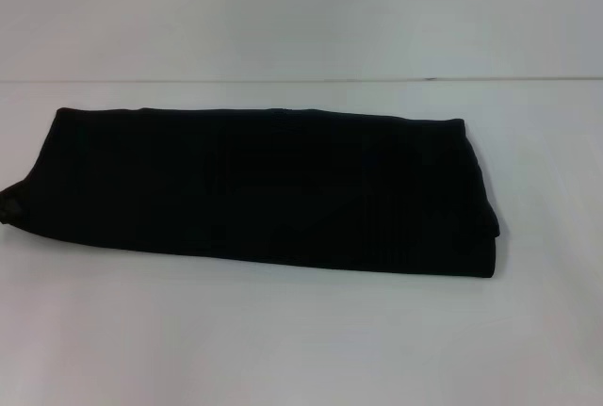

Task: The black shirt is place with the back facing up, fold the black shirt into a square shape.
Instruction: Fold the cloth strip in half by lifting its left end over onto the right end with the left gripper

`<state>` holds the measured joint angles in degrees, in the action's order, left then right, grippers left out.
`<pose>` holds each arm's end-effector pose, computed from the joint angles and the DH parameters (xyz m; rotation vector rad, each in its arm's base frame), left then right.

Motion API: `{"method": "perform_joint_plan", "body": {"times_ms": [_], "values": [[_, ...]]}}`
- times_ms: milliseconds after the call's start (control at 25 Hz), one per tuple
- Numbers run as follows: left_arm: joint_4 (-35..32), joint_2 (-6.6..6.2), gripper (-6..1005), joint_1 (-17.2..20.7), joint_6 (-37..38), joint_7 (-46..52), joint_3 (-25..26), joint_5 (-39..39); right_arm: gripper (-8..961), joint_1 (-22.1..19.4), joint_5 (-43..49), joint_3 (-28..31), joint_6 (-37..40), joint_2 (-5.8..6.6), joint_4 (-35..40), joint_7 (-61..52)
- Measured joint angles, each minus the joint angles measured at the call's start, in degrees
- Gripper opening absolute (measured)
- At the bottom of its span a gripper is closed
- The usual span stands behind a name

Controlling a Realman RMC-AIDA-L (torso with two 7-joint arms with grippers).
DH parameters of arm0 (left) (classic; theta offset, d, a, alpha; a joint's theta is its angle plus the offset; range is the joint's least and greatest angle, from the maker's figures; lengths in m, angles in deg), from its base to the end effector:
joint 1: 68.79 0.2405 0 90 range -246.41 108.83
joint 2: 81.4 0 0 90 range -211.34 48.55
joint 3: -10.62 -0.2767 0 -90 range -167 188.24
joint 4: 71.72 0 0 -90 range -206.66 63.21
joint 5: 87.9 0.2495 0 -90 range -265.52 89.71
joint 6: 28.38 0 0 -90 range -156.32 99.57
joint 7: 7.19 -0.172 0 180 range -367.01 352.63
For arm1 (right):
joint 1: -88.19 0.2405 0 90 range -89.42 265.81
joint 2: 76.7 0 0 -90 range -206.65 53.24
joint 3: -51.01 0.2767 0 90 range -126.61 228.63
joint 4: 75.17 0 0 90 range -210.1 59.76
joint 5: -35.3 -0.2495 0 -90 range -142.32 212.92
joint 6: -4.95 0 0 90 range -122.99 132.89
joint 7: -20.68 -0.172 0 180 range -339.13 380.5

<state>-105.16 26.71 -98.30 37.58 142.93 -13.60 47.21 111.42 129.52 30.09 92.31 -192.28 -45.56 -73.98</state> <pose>-0.4418 0.4055 0.0815 -1.4398 -2.0366 -0.5829 0.3593 0.3736 0.0644 -1.9260 1.1449 1.2912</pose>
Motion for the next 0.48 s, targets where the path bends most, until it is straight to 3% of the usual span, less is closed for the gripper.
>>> {"method": "perform_joint_plan", "body": {"times_ms": [480], "values": [[-1.81,-0.02,54,0.84,-1.38,3.55,1.34,3.18,942,-0.11,0.00,0.00,0.14,-0.09,-0.02,0.00]]}}
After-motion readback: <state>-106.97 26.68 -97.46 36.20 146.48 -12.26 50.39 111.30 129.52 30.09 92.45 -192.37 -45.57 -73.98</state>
